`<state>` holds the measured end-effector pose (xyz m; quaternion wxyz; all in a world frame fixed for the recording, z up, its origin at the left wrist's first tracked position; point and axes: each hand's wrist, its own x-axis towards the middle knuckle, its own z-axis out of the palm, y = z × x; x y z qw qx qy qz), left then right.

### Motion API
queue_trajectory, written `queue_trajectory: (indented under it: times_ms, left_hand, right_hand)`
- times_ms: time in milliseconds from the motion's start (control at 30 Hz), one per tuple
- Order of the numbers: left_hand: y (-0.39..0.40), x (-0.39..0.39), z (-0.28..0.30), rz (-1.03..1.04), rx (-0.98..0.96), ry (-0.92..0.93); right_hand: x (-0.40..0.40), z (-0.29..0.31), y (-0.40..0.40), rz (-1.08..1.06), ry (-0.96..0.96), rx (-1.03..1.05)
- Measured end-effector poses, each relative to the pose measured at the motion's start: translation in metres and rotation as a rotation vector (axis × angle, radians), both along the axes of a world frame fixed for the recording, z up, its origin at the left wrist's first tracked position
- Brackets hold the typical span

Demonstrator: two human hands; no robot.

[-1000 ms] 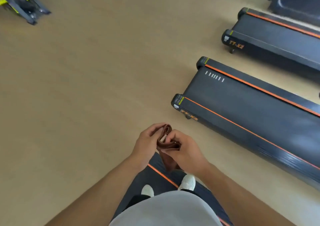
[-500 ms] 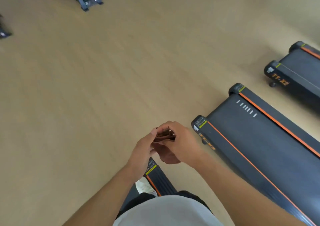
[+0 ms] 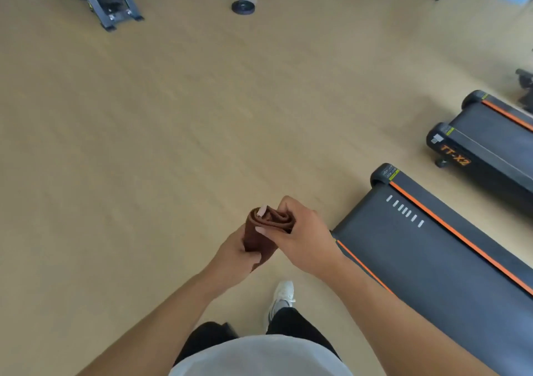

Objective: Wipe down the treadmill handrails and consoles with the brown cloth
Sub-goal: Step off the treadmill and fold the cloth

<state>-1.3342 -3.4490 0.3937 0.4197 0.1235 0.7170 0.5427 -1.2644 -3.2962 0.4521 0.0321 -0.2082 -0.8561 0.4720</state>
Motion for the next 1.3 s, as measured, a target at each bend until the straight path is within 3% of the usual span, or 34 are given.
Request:
queue_trajectory:
  times_ms: [133,267,433,567,633,833,1033,1200,1267,1300]
  left_hand:
    - [0.113,-0.053,-0.077,-0.196,-0.058,0.028]
    - [0.211,-0.094,-0.121,-0.292,-0.015,-0.091]
    - [0.3,-0.14,-0.1,-0.346,0.05,-0.175]
    - [0.378,-0.215,-0.104,-0.131,0.045,-0.012]
    - [0.419,-0.255,-0.112,-0.125,0.051,0.028]
    - [0.552,-0.393,-0.114,-0.464,0.042,0.058]
    - [0.716,-0.477,-0.084,-0.727,0.08,-0.023]
    - [0.871,-0.504,-0.073,-1.102,0.336,-0.553]
    - [0.924,-0.507,-0.073,-1.085,0.292,-0.482]
    - [0.955,-0.509,-0.076,-1.012,0.226,-0.353]
  right_hand:
    - [-0.043,-0.049,0.106,-0.094,0.097,-0.058]
    - [-0.1,-0.058,0.201,-0.169,0.166,-0.139]
    - [-0.16,-0.038,0.301,-0.239,0.184,-0.263]
    - [-0.224,-0.056,0.374,-0.268,0.134,-0.237]
    - [-0.26,-0.071,0.404,-0.297,0.118,-0.236]
    - [-0.365,-0.075,0.507,-0.402,0.157,-0.297]
    - [-0.406,-0.043,0.653,-0.598,0.309,-0.353]
    - [-0.419,-0.041,0.801,-0.672,0.407,-0.411]
    - [-0.425,-0.041,0.853,-0.663,0.406,-0.406]
    - [-0.431,-0.041,0.883,-0.669,0.412,-0.417]
